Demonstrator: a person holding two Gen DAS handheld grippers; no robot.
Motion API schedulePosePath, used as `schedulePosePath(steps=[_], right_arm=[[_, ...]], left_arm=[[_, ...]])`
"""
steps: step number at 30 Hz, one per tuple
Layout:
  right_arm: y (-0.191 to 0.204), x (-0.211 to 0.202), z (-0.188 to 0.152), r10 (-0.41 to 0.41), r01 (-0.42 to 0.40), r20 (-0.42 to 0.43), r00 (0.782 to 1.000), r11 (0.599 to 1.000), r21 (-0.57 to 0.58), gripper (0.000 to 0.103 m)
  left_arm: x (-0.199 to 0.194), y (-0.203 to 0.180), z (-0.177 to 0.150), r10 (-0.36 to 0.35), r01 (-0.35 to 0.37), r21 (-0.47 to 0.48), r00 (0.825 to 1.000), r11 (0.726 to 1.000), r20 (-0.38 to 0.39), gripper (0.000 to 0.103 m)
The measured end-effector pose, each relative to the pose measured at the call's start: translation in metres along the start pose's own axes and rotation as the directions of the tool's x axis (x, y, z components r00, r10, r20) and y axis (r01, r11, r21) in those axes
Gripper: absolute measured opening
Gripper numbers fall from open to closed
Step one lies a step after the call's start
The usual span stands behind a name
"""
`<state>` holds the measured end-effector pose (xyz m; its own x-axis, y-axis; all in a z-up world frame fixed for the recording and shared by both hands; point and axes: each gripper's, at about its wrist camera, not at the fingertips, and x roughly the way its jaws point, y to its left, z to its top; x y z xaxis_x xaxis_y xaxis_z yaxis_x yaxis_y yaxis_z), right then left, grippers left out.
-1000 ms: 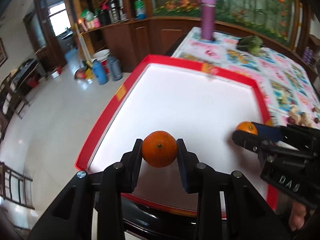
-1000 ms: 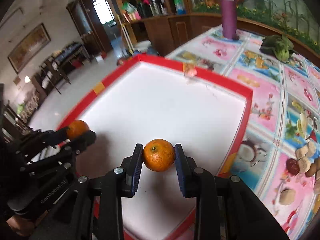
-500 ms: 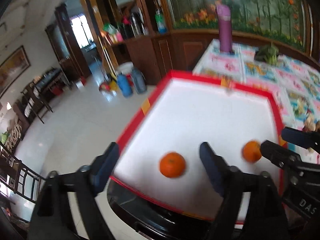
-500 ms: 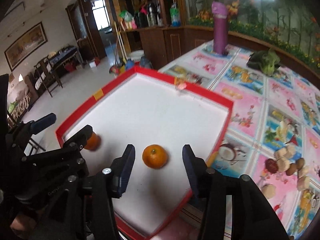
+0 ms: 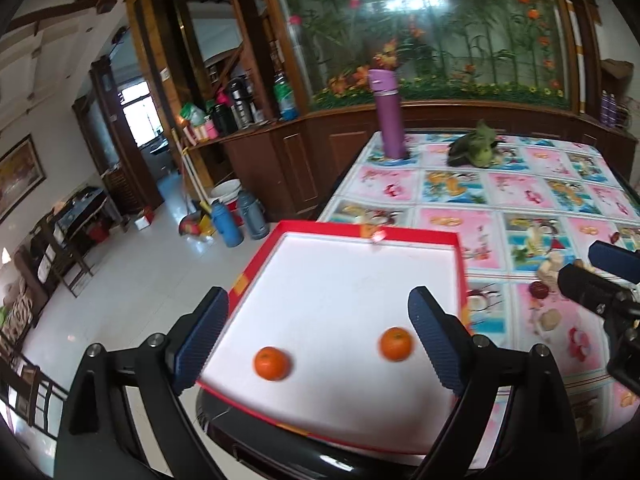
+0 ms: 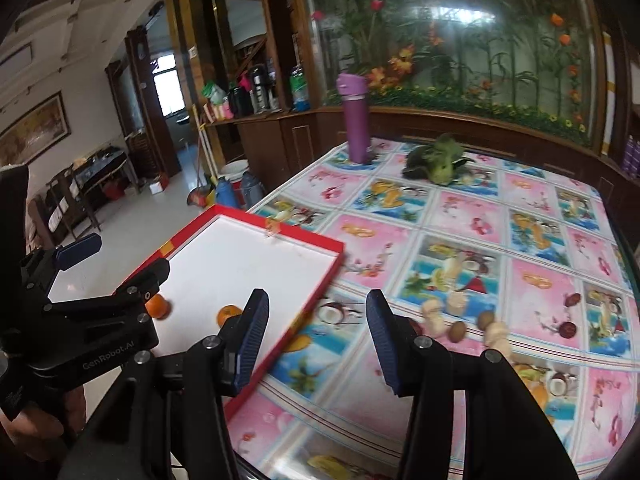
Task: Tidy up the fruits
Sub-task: 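Carry both oranges over the tray and open both tools to drop them, then move both tools back toward the brown round fruits on the tablecloth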
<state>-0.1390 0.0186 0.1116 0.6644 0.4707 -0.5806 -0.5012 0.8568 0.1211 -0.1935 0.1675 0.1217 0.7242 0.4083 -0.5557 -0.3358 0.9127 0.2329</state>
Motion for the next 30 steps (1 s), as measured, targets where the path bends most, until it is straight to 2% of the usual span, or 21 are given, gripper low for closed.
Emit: schedulePosePath(steps=[7,10,13,15,17,21,25,28,30], right_arm=[[-0.049,-0.025,-0.015,-0.082,0.081,0.007,0.997,0.995,0.049,0.051],[-0.078,-0.035,-0.032,-0.129,0.13,-0.01,0.992,0.989,0.067,0.051],[-0.111,-0.039,-0.055,-0.184,0.189,-0.071,0.98,0.978,0.085,0.051],[-0.125,-0.039,-0.068,-0.203,0.215,-0.114,0.972,0.972,0.1,0.051],[-0.138,-0.035,-0.079,-0.198,0.219,-0.158,0.967,0.968,0.122,0.051],[-0.144,-0.026,-0.086,-0.176,0.202,-0.194,0.965,0.972,0.124,0.051],[-0.15,-0.019,-0.095,-0.143,0.174,-0.235,0.961,0.978,0.118,0.051],[-0.152,-0.023,-0.106,-0.096,0.132,-0.238,0.966,0.982,0.138,0.051],[-0.152,-0.025,-0.114,-0.065,0.104,-0.247,0.967,0.983,0.151,0.051]], left_arm=[[-0.005,-0.042,0.008,-0.042,0.042,0.068,0.999,0.997,0.0,0.094],[0.001,-0.068,0.005,-0.108,0.111,0.109,0.993,0.988,-0.038,0.096],[0.014,-0.103,-0.006,-0.177,0.195,0.17,0.977,0.966,-0.115,0.096],[0.024,-0.129,-0.017,-0.217,0.255,0.212,0.958,0.943,-0.188,0.096],[0.031,-0.147,-0.023,-0.237,0.291,0.24,0.943,0.926,-0.233,0.096],[0.039,-0.168,-0.028,-0.269,0.345,0.26,0.92,0.902,-0.285,0.096],[0.048,-0.164,-0.023,-0.277,0.354,0.243,0.913,0.903,-0.3,0.096],[0.055,-0.158,-0.024,-0.292,0.37,0.214,0.9,0.904,-0.324,0.096],[0.058,-0.159,-0.026,-0.313,0.396,0.212,0.887,0.894,-0.34,0.096]])
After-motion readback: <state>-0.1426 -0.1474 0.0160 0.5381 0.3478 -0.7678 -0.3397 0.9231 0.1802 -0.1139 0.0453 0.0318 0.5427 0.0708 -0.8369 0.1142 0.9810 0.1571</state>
